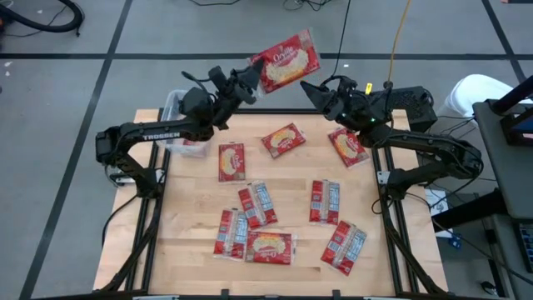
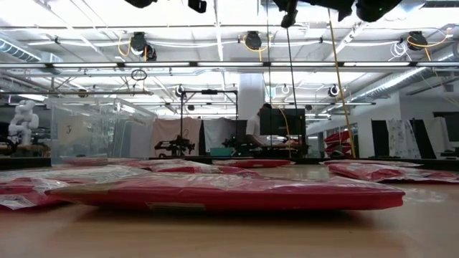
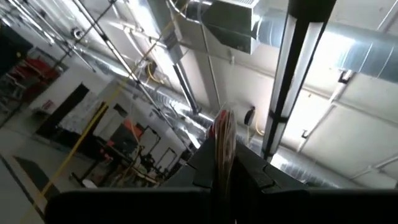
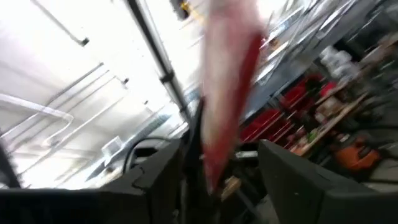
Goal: Sort popcorn bags into baskets
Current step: Put the red popcorn bag into the transparent container
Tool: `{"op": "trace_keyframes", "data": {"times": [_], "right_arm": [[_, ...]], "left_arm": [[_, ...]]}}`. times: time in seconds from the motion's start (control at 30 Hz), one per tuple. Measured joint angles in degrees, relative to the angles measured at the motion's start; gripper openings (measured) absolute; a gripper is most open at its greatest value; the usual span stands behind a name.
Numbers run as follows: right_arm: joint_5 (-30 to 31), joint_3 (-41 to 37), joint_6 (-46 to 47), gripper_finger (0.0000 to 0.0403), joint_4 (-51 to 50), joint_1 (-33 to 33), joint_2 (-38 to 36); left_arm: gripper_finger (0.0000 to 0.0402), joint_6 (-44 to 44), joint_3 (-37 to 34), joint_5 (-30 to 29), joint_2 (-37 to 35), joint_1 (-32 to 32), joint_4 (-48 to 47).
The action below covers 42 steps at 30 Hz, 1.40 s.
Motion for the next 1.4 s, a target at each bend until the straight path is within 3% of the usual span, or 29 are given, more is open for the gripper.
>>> {"op": "trace_keyframes", "data": {"times": [0.2, 0.37, 0.5, 0.77, 0.83, 0.97, 1.13, 1.3, 1.4], "right_arm": [[9.6, 1.3, -4.1, 0.0247, -2.6, 3.7, 0.0], [10.9, 1.2, -7.3, 0.0234, -0.1, 4.8, 0.0], [10.8, 1.2, -7.0, 0.0188, -0.2, 4.9, 0.1], [10.4, 1.2, -5.8, 0.0025, -1.0, 4.9, -0.4], [9.2, 1.2, -5.9, 0.0015, -1.8, 4.7, -1.1], [8.3, 1.2, -3.6, 0.0038, -8.0, 3.1, -3.8], [-0.2, 1.2, 2.0, 0.0030, -19.0, -0.3, -6.5], [-13.9, 1.2, 8.1, 0.0014, -24.3, -2.4, -6.1], [-20.1, 1.2, 10.4, 0.0021, -26.3, -3.1, -4.7]], "left_arm": [[0.0029, -3.2, 0.0, 4.3, -0.1, -0.1, -2.9], [0.0033, -3.2, 0.0, 6.5, -0.2, -0.9, -4.5], [0.0031, -4.1, 0.0, 7.6, -0.2, -1.1, -6.7], [0.0067, -3.9, 0.0, 8.2, -0.8, -1.0, -12.0], [0.0088, -1.7, 0.0, 8.3, -3.0, -1.0, -16.5], [0.0139, 0.3, 0.1, 8.5, -10.0, 0.8, -31.1], [0.0182, -9.7, 0.1, 17.0, -18.2, 6.6, -47.8], [0.0186, -14.3, 0.1, 31.6, -20.4, 12.2, -54.6], [0.0187, -15.3, 0.1, 37.0, -19.2, 12.5, -56.8]]}}
